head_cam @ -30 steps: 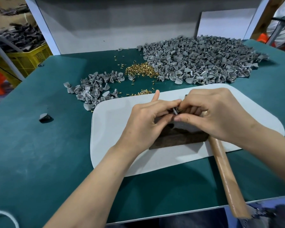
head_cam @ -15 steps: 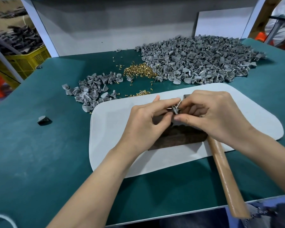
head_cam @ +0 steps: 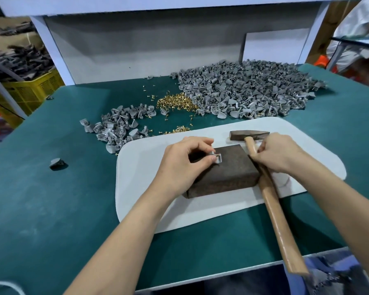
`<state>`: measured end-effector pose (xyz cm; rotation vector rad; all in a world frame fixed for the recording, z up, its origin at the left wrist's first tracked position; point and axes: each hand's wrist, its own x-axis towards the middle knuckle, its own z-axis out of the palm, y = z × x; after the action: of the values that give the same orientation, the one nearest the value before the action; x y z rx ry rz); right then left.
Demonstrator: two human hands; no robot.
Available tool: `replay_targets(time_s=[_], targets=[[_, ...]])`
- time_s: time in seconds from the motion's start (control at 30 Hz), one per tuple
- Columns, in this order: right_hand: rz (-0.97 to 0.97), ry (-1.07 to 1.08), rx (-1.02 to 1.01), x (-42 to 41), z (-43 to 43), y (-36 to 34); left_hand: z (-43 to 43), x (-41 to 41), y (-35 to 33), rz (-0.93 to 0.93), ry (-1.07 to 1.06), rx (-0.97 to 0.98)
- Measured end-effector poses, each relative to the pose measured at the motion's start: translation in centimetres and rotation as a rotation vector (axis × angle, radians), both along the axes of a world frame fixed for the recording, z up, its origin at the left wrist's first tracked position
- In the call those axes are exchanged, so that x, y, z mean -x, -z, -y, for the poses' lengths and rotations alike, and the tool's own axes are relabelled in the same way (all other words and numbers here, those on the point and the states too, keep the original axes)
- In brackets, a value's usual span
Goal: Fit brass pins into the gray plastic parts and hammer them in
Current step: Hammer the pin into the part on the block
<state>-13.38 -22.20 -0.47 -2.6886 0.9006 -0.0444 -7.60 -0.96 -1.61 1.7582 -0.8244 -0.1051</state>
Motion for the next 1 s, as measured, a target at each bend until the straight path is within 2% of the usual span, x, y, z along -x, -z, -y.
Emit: replay_targets(time_s=[0.07, 0.17, 0.23, 0.4, 0.47, 0.53, 0.6, 0.83, 1.0], targets=[[0.024, 0.063, -0.138, -0.2, 0.1, -0.5, -0.2, -0.3, 0.1, 0.016, -0.015, -0.043], [0.118, 0.119, -0.608, 0.4, 0.9, -1.8, -0.4, -0.7, 0.2, -0.058, 0.013, -0.063], [0.173, 0.109, -0.712, 1.0, 0.9, -2.4, -0.4, -0.6, 0.2, -0.118, 0.026, -0.056], [0.501, 0.007, -0.5, 3.6, -1.3, -4.4, -0.1, -0.5, 0.1, -0.193, -0.002, -0.02], [0.566, -0.088, -0.576, 4.2, -2.8, -5.4, 0.0, -0.5, 0.1, -0.195, -0.031, 0.003], [0.535, -0.198, -0.657, 4.2, -4.5, -6.4, 0.0, -0.4, 0.2, -0.193, -0.043, 0.021], [0.465, -0.265, -0.628, 3.7, -5.8, -7.1, 0.1, -0.4, 0.3, -0.189, -0.05, 0.024], [0.175, -0.304, -0.152, 2.9, -7.9, -7.1, 0.3, -0.4, 0.3, -0.206, -0.06, 0.023], [0.058, -0.307, -0.006, 2.8, -8.1, -7.3, 0.2, -0.4, 0.4, -0.187, -0.06, 0.017]])
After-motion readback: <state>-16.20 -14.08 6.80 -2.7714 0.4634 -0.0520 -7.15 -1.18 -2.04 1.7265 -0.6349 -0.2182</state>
